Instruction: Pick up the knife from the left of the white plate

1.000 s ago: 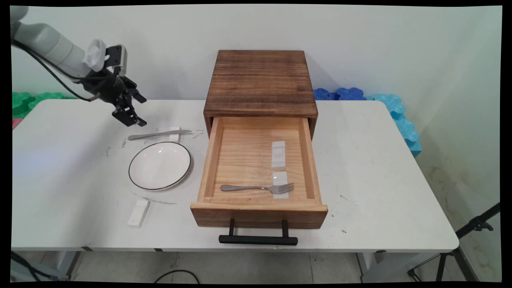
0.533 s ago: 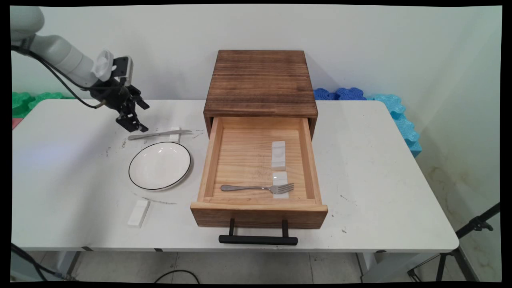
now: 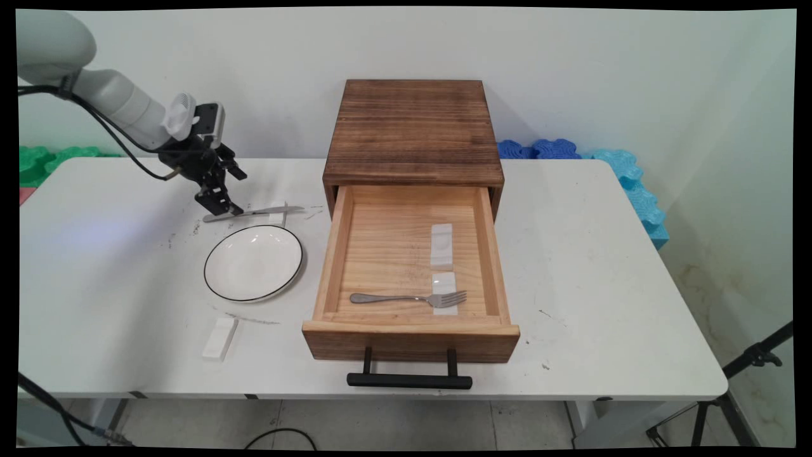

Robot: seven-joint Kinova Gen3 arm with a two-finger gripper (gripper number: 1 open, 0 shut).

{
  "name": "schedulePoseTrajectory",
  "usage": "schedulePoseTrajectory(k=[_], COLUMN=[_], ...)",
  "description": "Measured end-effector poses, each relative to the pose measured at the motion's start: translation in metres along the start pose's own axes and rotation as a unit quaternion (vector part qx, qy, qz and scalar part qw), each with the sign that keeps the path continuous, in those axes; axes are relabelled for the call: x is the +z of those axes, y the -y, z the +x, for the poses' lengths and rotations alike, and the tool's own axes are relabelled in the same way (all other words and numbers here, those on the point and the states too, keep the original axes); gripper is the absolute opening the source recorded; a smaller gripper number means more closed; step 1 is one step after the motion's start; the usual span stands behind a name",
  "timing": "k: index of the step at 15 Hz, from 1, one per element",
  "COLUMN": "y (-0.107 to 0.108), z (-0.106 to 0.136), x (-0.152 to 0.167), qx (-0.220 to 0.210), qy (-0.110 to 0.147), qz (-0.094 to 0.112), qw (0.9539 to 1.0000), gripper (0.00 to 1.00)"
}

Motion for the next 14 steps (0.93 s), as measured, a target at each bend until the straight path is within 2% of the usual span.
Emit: schedulePoseTrajectory(k=[14], y=[0.003], z=[-0.005], x=[0.026], qx=[0.011], qy=[0.007], qz=[-0.004], qw=[0.9999], gripper=[1.0])
